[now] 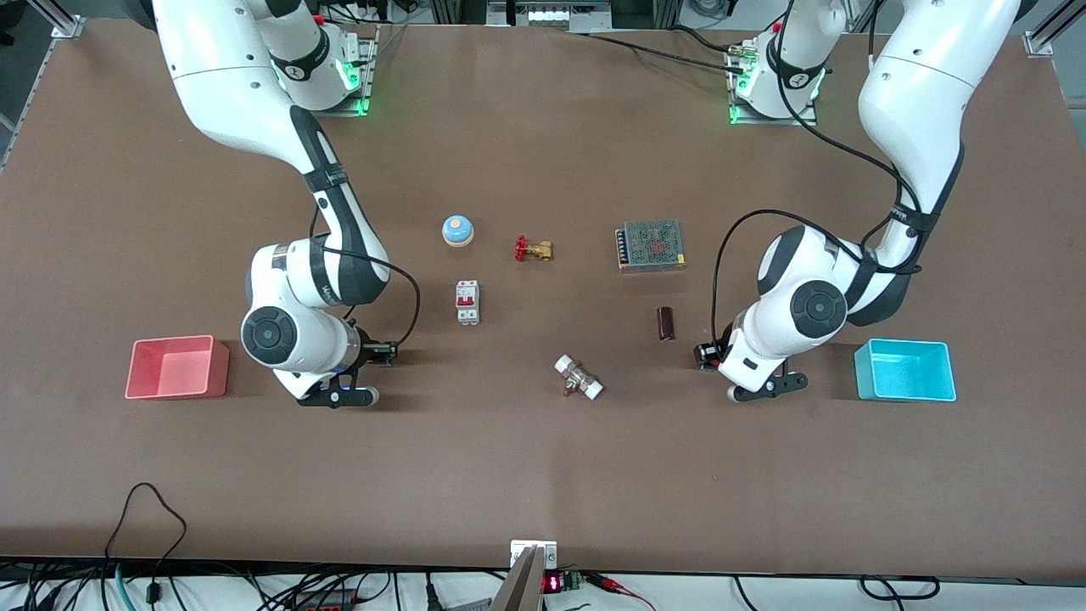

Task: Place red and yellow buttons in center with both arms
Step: 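Lower the red button onto the table with the left gripper and release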

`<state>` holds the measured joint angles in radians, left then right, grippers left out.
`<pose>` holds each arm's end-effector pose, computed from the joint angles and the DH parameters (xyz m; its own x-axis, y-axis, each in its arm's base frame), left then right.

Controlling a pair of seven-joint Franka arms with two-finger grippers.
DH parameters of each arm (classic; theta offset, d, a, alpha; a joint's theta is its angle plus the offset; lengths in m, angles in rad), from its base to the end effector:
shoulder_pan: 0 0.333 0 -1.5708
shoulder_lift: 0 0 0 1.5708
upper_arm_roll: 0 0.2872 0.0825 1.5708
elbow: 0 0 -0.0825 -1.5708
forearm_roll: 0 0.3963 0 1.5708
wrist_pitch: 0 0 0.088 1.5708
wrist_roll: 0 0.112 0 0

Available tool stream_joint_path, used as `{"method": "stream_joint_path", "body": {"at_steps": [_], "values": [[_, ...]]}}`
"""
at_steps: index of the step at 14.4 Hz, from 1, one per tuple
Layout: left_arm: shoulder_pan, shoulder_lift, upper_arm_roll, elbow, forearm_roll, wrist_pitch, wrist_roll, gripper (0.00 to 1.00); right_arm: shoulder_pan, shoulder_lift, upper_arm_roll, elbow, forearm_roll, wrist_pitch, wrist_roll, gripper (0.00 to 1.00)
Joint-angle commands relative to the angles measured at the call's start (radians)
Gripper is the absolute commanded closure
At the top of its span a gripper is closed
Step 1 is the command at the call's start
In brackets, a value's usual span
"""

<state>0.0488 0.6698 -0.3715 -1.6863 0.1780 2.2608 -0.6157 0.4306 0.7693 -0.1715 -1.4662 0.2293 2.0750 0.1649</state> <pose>0.6372 -0.1894 0.1906 0.9670 0.2386 -0.0891 0.2439 -0.9683 0.0543 0.6621 0.2043 0.1836 0.9876 0.0099 -0.1567 0.0040 -0.9993 -0.0379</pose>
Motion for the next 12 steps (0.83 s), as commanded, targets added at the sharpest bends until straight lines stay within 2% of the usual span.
{"method": "stream_joint_path", "body": {"at_steps": [1,2,5,6,7,12], "values": [[0.003,-0.036,0.003,0.002,-0.009,-0.004,-0.003,0.03,0.014,0.011,-0.010,-0.009,0.015,0.013,0.011,0.64],[0.009,-0.056,0.003,0.002,-0.009,-0.006,0.001,0.00,0.020,0.019,-0.010,-0.013,0.015,0.013,0.010,0.64],[0.023,-0.128,0.008,0.003,0.000,-0.061,0.010,0.00,0.031,0.028,-0.011,-0.011,0.010,0.013,0.010,0.63],[0.031,-0.153,0.009,0.004,0.003,-0.085,0.016,0.00,0.033,0.024,-0.013,-0.005,0.012,0.010,0.011,0.27],[0.045,-0.177,0.011,0.004,0.003,-0.105,0.040,0.00,0.031,0.018,-0.016,-0.002,0.012,0.008,0.005,0.00],[0.120,-0.311,0.002,0.004,-0.005,-0.225,0.214,0.00,0.028,-0.091,-0.062,0.010,0.012,-0.013,0.004,0.00]]}}
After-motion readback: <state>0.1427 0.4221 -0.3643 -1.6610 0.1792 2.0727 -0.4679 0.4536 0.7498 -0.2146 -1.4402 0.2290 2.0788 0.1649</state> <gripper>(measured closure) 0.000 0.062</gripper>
